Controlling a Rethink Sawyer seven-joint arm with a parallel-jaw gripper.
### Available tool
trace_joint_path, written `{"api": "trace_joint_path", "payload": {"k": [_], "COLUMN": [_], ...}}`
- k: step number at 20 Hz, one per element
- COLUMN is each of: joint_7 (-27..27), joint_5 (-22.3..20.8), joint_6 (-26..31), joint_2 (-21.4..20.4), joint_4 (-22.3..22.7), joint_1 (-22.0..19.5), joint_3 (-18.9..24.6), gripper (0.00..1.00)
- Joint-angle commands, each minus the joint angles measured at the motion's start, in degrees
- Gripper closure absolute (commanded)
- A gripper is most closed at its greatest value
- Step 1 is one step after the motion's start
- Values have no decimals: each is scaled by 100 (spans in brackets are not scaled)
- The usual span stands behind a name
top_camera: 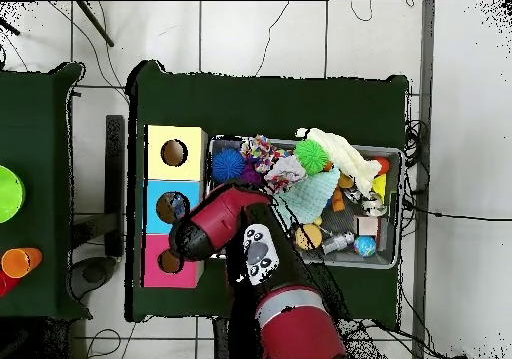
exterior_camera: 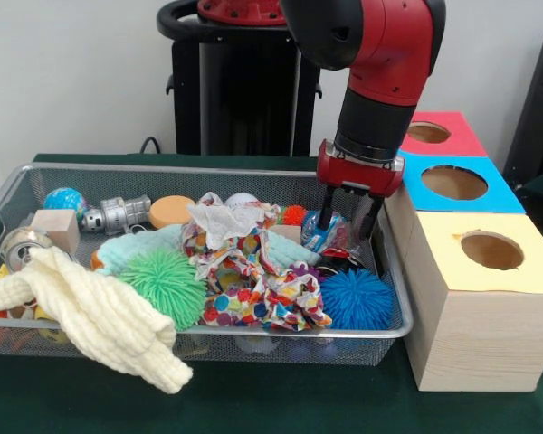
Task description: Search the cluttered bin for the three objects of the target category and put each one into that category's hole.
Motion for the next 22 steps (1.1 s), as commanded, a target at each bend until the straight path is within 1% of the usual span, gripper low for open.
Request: {"api": "trace_joint_path", "payload": {"k": [1, 15, 22], "joint_7": [-132, -136, -235], "joint_5": [-301, -291, -407], "joint_6": [-293, -434, -636], "joint_2": [27, 23, 67], "joint_4": [65, 124, 107], "joint_1": [126, 201, 134], "joint_3": [-117, -248, -258], "gripper": [0, 0, 0]}}
